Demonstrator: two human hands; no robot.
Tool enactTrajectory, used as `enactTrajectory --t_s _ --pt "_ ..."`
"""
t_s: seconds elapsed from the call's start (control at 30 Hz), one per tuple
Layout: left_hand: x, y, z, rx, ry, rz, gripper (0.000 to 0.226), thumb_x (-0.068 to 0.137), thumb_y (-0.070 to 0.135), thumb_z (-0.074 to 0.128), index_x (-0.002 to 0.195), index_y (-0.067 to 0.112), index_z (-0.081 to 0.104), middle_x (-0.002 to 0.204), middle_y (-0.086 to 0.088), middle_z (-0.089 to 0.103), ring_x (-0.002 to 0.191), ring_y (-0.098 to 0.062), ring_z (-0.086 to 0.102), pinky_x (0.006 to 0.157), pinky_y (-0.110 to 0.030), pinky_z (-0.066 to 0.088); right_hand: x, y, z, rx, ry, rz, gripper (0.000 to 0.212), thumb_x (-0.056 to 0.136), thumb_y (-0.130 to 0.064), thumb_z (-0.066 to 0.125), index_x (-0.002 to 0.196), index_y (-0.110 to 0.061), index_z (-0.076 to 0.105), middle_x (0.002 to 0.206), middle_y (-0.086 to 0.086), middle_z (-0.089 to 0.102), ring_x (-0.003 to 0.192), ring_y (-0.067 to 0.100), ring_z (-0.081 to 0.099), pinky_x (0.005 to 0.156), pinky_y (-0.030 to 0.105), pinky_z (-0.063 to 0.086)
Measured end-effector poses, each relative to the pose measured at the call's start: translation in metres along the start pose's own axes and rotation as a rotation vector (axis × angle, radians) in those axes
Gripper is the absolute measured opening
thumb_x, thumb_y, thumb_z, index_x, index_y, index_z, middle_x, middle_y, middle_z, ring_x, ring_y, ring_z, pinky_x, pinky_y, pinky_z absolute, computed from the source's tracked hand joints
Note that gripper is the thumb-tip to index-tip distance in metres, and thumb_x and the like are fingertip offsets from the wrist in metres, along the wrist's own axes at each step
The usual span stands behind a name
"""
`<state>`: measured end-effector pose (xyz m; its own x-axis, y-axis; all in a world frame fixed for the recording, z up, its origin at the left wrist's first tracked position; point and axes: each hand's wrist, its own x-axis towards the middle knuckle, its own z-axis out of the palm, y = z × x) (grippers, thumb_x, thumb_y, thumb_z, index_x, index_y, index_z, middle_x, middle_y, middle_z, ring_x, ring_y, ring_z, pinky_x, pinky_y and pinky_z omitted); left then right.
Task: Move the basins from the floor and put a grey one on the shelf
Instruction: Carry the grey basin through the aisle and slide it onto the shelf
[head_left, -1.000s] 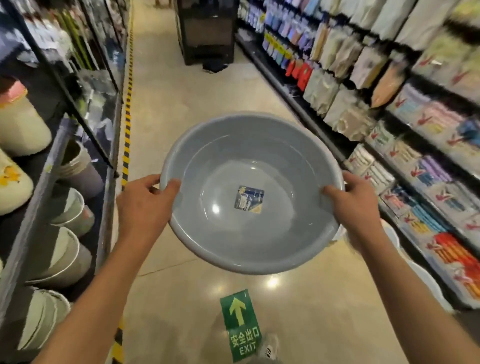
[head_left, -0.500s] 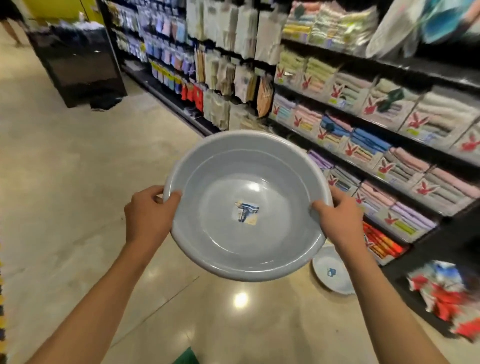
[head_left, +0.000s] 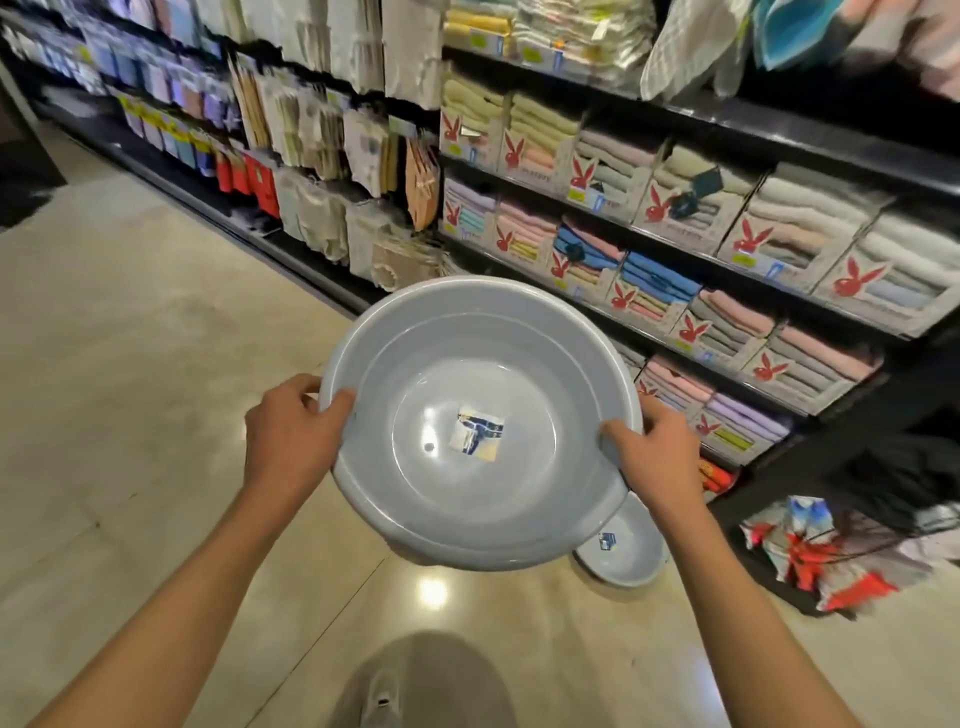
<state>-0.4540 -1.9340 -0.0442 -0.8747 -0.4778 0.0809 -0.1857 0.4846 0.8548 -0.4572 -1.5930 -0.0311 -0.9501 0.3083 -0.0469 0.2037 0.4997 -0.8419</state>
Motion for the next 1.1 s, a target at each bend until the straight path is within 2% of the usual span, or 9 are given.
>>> enactTrajectory --t_s 0.17,0.33,0.47,0.67,0.77,0.83,0.93,1.03,1.1 --pt "0.077 -0.011 0.037 0.016 -0.065 0.002 0.013 0.084 0.038 0.066 0.084 0.026 0.068 0.064 0.01 0.064 0.063 -0.005 0.061 0.053 -0.021 0.039 0.061 -0.014 0.034 -0.058 0.016 0.05 0.029 0.076 -0.019 0.068 0.104 -0.026 0.071 0.083 -0.004 0.074 0.073 0.016 0.072 0.059 0.034 0.059" --pt "0.135 -0.028 0.076 0.05 -0.097 -0.034 0.015 0.087 0.037 0.063 0.092 0.023 0.066 0.071 0.01 0.065 0.067 -0.004 0.061 0.054 -0.021 0.04 0.116 -0.012 0.07 -0.077 0.027 0.061 0.032 0.082 -0.017 0.068 0.113 -0.024 0.068 0.088 -0.007 0.071 0.077 0.009 0.067 0.058 0.026 0.052" --pt "0.176 -0.045 0.109 0.126 -0.107 -0.043 0.014 0.09 0.035 0.063 0.094 0.022 0.062 0.069 0.01 0.064 0.064 -0.002 0.058 0.052 -0.02 0.036 0.169 0.003 0.105 -0.119 -0.006 0.096 0.032 0.083 -0.017 0.068 0.113 -0.028 0.065 0.087 -0.007 0.07 0.072 0.014 0.069 0.06 0.042 0.063" --pt "0.218 -0.091 0.168 0.263 -0.177 -0.121 0.019 0.092 0.036 0.061 0.095 0.019 0.056 0.067 0.007 0.065 0.059 -0.008 0.061 0.047 -0.022 0.038 0.247 0.054 0.163 -0.152 -0.112 0.097 0.032 0.081 -0.027 0.067 0.11 -0.038 0.06 0.08 -0.013 0.068 0.066 0.011 0.07 0.057 0.04 0.063" --pt "0.237 -0.122 0.197 0.336 -0.25 -0.169 0.025 0.091 0.044 0.06 0.094 0.021 0.051 0.068 0.004 0.067 0.059 -0.011 0.063 0.047 -0.025 0.039 0.282 0.087 0.194 -0.18 -0.168 0.123 0.037 0.083 -0.03 0.066 0.118 -0.039 0.058 0.085 -0.015 0.067 0.074 0.014 0.07 0.065 0.043 0.062" --pt "0.245 -0.146 0.213 0.371 -0.313 -0.205 0.032 0.092 0.049 0.062 0.091 0.021 0.046 0.067 0.003 0.066 0.059 -0.012 0.062 0.047 -0.026 0.039 0.299 0.107 0.217 -0.199 -0.198 0.122 0.038 0.085 -0.035 0.064 0.121 -0.039 0.056 0.086 -0.016 0.067 0.073 0.012 0.069 0.062 0.039 0.061" --pt "0.261 -0.184 0.237 0.436 -0.356 -0.253 0.038 0.092 0.054 0.062 0.084 0.025 0.04 0.063 0.004 0.064 0.055 -0.011 0.06 0.045 -0.026 0.036 0.322 0.135 0.254 -0.239 -0.22 0.113 0.039 0.086 -0.043 0.059 0.12 -0.054 0.045 0.082 -0.022 0.063 0.071 0.008 0.068 0.054 0.027 0.056" --pt "0.277 -0.226 0.264 0.508 -0.34 -0.294 0.04 0.092 0.056 0.059 0.084 0.022 0.04 0.061 0.005 0.062 0.053 -0.011 0.057 0.044 -0.026 0.033 0.339 0.17 0.296 -0.284 -0.23 0.142 0.041 0.088 -0.043 0.06 0.126 -0.048 0.044 0.089 -0.012 0.067 0.078 0.017 0.07 0.069 0.041 0.06" --pt "0.286 -0.259 0.285 0.552 -0.338 -0.313 0.04 0.092 0.055 0.06 0.085 0.021 0.041 0.061 0.004 0.061 0.053 -0.011 0.055 0.044 -0.026 0.031 0.347 0.199 0.324 -0.31 -0.236 0.179 0.044 0.089 -0.042 0.061 0.129 -0.046 0.043 0.091 -0.007 0.068 0.079 0.02 0.069 0.073 0.045 0.06"
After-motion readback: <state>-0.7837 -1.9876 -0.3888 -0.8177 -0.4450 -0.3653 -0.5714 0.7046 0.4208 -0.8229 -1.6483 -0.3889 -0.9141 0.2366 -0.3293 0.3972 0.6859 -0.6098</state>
